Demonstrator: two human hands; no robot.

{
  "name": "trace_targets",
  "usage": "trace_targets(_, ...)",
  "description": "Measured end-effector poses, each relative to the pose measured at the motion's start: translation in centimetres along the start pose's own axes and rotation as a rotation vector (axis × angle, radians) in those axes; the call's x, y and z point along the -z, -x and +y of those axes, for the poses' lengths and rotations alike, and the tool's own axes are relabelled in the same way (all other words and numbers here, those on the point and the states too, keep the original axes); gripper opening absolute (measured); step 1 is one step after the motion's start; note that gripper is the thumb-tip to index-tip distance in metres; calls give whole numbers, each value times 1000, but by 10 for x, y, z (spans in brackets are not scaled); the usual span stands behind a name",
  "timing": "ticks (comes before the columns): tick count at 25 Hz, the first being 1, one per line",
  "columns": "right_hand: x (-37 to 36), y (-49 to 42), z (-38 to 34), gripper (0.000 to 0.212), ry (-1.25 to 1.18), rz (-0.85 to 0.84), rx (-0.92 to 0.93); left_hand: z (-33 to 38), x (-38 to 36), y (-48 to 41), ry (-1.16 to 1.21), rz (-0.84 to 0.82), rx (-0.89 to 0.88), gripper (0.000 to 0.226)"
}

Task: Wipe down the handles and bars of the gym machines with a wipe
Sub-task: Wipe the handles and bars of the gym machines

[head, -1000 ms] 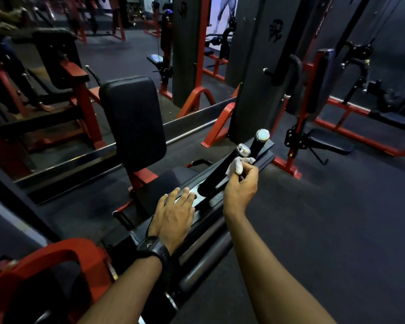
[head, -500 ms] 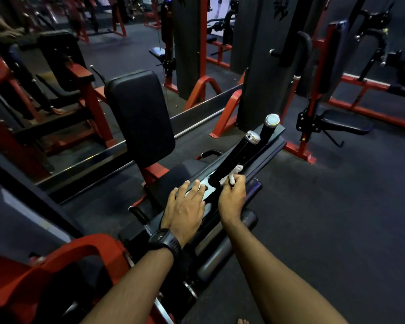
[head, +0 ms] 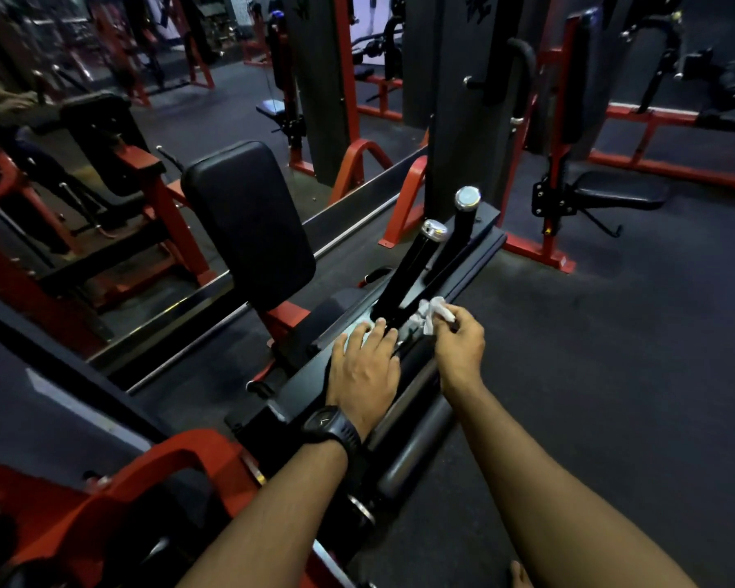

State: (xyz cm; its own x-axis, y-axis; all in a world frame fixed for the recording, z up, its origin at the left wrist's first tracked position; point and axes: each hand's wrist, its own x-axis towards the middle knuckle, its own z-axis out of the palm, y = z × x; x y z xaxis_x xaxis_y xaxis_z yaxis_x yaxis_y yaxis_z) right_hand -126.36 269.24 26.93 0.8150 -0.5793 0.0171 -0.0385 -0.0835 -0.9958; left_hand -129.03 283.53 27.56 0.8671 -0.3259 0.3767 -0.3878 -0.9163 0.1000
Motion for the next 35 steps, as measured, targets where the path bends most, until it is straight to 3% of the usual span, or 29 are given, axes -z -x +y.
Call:
trace_targets(6,54,-50,-11,20,-227,30,-90,59,-1,-58,4,192,-57,42)
trace_targets(11,84,-108,-5,5,-198,-135,-39,114,-15,-111,-115,338,-85,36)
trace_targets(17,80,-151,-36,17,-545,-303,-15,129,-5,-158,-267,457,-12,31)
trace_targets(21,64,-183,-51,20,-472,-263,163,134,2,-188,-368,467,115,34)
trace_targets(27,45,-198,-54,26,-311,-449,529,130,-2,-201,-405,455,200,32)
trace_targets(31,31,-236,-37,31,-220,-493,631,131,-6,-205,-466,456,247,31)
trace_targets(35,31,-238,-39,36,-207,-533,579,134,-8,-204,-443,455,268,31)
